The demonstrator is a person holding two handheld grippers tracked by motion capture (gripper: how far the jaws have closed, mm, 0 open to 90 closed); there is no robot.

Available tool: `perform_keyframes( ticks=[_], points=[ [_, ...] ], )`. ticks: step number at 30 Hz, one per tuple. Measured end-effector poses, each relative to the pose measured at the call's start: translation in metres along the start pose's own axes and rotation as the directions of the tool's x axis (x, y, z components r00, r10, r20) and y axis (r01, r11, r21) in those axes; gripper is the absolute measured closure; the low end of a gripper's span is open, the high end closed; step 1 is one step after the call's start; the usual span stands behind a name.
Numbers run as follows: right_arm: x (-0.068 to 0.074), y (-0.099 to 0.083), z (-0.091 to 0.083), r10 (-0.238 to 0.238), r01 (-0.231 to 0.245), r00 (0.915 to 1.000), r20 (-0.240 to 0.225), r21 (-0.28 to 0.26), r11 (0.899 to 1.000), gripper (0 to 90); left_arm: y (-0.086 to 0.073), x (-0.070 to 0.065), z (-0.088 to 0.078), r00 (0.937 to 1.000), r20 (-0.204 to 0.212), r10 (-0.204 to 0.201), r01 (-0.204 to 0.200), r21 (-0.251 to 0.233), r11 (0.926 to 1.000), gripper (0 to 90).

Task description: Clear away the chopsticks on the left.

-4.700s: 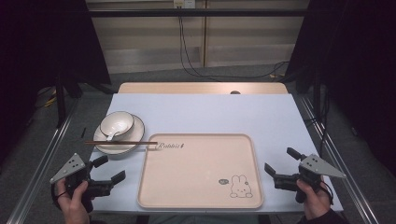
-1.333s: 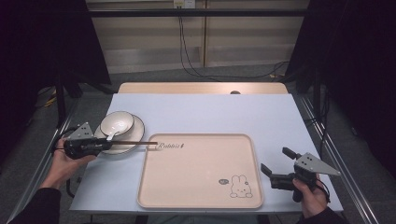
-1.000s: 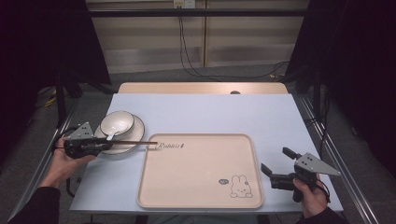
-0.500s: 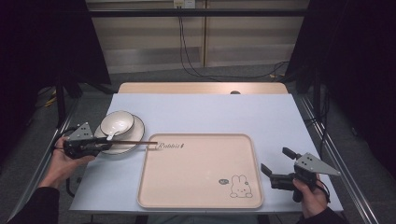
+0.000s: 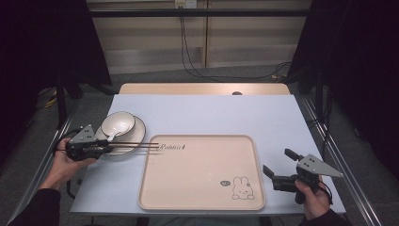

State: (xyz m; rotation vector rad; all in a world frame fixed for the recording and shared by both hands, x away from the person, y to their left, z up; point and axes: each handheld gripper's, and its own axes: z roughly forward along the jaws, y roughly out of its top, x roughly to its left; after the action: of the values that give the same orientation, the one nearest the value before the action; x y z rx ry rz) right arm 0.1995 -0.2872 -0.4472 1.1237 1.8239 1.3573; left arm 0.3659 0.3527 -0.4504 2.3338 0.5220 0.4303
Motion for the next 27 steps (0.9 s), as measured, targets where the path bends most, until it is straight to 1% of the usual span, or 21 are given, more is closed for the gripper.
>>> perform_keyframes(
  ticks=[1, 2, 3, 4, 6, 7, 8, 9, 10, 11, 12, 14, 17, 18, 21, 22, 23, 24, 25, 26, 27],
  points=[
    [0.0, 0.0, 0.0, 0.0, 0.0, 1.0, 0.002, -0.002, 1.0, 0.8, 0.001, -0.001, 0.001, 0.9999, 0.01, 0.005, -0.005, 0.0, 1.0, 68.1],
    [0.0, 0.0, 0.0, 0.0, 0.0, 1.0, 0.0, -0.001, 1.0, 0.8, 0.002, 0.0, 0.001, 0.9998, 0.006, 0.017, -0.017, 0.006, 0.9998, 68.2],
    [0.0, 0.0, 0.0, -0.001, 0.001, 1.0, 0.0, -0.001, 1.0, 0.8, 0.004, 0.0, 0.002, 0.9996, 0.017, 0.021, -0.021, 0.013, 0.9997, 68.4],
    [0.0, 0.0, 0.0, -0.001, 0.001, 1.0, 0.0, -0.001, 1.0, 0.8, 0.005, -0.002, 0.003, 0.9996, 0.019, 0.023, -0.023, 0.018, 0.9996, 68.4],
    [0.0, 0.0, 0.0, 0.0, 0.0, 1.0, -0.001, -0.001, 1.0, 0.8, 0.008, -0.002, 0.005, 0.9986, 0.035, 0.039, -0.041, 0.037, 0.9985, 68.9],
    [0.0, 0.0, 0.0, 0.001, -0.001, 1.0, -0.001, -0.001, 1.0, 0.8, 0.01, -0.002, 0.006, 0.9979, 0.044, 0.049, -0.05, 0.04, 0.9979, 69.2],
    [0.0, 0.0, 0.0, 0.003, -0.003, 1.0, 0.002, -0.001, 1.0, 0.8, 0.013, -0.003, 0.008, 0.9964, 0.057, 0.063, -0.066, 0.054, 0.9964, 69.2],
    [0.0, 0.0, 0.0, 0.003, -0.003, 1.0, 0.002, -0.001, 1.0, 0.8, 0.013, -0.003, 0.008, 0.9964, 0.057, 0.063, -0.066, 0.054, 0.9964, 69.5],
    [0.0, 0.0, 0.0, 0.003, -0.003, 1.0, 0.002, -0.001, 1.0, 0.8, 0.015, -0.004, 0.01, 0.9945, 0.073, 0.075, -0.08, 0.061, 0.9949, 69.5],
    [-0.001, 0.0, 0.0, 0.002, -0.002, 1.0, 0.002, -0.001, 1.0, 0.8, 0.016, -0.005, 0.012, 0.9947, 0.073, 0.072, -0.076, 0.056, 0.9955, 70.6],
    [-0.001, 0.0, 0.0, 0.002, -0.002, 1.0, 0.002, -0.001, 1.0, 0.8, 0.017, -0.005, 0.013, 0.9937, 0.085, 0.073, -0.079, 0.062, 0.9949, 70.6],
    [-0.001, 0.0, 0.0, 0.002, -0.002, 1.0, -0.004, -0.001, 1.0, 0.8, 0.019, -0.006, 0.014, 0.9918, 0.091, 0.09, -0.097, 0.071, 0.9928, 74.1],
    [-0.001, 0.0, 0.0, 0.004, -0.004, 1.0, -0.004, 0.001, 1.0, 0.8, 0.021, -0.006, 0.013, 0.9906, 0.111, 0.081, -0.09, 0.083, 0.9924, 77.8],
    [-0.001, 0.0, 0.0, 0.004, -0.004, 1.0, -0.004, 0.001, 1.0, 0.8, 0.021, -0.005, 0.013, 0.9896, 0.115, 0.086, -0.096, 0.085, 0.9917, 77.8],
    [-0.001, 0.0, 0.0, 0.004, -0.004, 1.0, -0.005, 0.002, 1.0, 0.8, 0.021, -0.006, 0.013, 0.9907, 0.127, 0.048, -0.059, 0.078, 0.9952, 81.3],
    [-0.001, 0.0, 0.0, 0.005, -0.005, 1.0, -0.005, 0.003, 1.0, 0.8, 0.021, -0.005, 0.012, 0.9902, 0.131, 0.048, -0.059, 0.085, 0.9946, 82.1],
    [-0.001, 0.0, 0.0, 0.006, -0.006, 1.0, -0.005, 0.003, 1.0, 0.8, 0.021, -0.006, 0.012, 0.9914, 0.123, 0.045, -0.055, 0.076, 0.9956, 83.6],
    [-0.001, 0.0, 0.0, 0.006, -0.006, 1.0, -0.005, 0.003, 1.0, 0.8, 0.021, -0.005, 0.011, 0.9897, 0.139, 0.035, -0.048, 0.089, 0.9949, 83.6],
    [-0.001, 0.0, 0.0, 0.007, -0.007, 1.0, -0.005, 0.003, 1.0, 0.8, 0.02, -0.006, 0.011, 0.9915, 0.13, 0.015, -0.025, 0.076, 0.9968, 84.3],
    [-0.001, 0.0, 0.0, 0.009, -0.009, 0.9999, -0.005, 0.004, 1.0, 0.8, 0.021, -0.005, 0.01, 0.9897, 0.143, 0.006, -0.019, 0.089, 0.9958, 84.5],
    [-0.001, 0.0, 0.0, 0.01, -0.01, 0.9999, -0.005, 0.004, 1.0, 0.8, 0.02, -0.005, 0.01, 0.991, 0.134, -0.011, 0.0, 0.082, 0.9966, 84.5]
  ],
)
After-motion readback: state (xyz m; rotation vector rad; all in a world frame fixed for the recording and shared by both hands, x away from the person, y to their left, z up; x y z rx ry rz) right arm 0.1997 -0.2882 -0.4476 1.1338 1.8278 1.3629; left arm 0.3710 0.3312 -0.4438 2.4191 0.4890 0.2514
